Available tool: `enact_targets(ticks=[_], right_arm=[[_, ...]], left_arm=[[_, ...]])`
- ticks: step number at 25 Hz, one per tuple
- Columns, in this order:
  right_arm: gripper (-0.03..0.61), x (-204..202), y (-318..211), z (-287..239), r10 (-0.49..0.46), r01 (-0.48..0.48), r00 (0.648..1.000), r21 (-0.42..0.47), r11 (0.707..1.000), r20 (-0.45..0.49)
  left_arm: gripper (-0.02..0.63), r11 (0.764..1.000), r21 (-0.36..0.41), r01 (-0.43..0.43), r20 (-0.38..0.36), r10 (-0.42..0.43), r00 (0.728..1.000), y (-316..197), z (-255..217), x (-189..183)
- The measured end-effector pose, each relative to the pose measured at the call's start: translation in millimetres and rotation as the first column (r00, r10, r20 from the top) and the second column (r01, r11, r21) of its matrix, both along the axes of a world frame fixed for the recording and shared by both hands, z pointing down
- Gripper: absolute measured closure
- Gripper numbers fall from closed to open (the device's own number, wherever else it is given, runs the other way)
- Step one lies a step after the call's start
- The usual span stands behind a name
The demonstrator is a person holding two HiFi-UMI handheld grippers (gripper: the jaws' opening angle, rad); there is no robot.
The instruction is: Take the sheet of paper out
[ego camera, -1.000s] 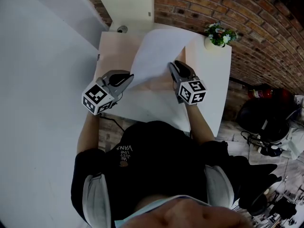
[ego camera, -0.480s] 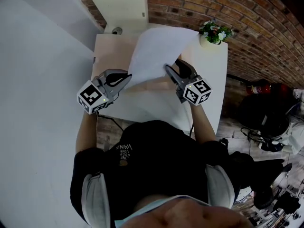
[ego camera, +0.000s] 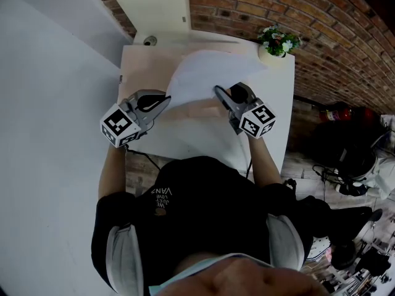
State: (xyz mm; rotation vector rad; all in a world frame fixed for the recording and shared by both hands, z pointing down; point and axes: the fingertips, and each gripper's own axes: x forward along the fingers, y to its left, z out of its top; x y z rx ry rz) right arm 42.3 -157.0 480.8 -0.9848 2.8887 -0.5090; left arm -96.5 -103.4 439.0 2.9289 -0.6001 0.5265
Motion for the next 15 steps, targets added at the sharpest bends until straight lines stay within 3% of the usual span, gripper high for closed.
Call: enact_targets(ticks=[7, 15], right_arm=[[0.508, 5, 0, -4, 0.03, -0.03, 0.999, -0.002, 1.0, 0.012], [0.575, 8, 2, -15, 0.061, -0.061, 0.998, 0.0, 0.998, 0.005]], left_arm=[[0.612, 0.989, -0.126, 0.074, -0.052, -0.081, 0.995, -9, 13, -5], [0.614, 0.941, -0.306, 0.142, -0.153, -0.196, 0.969, -14, 23, -7]])
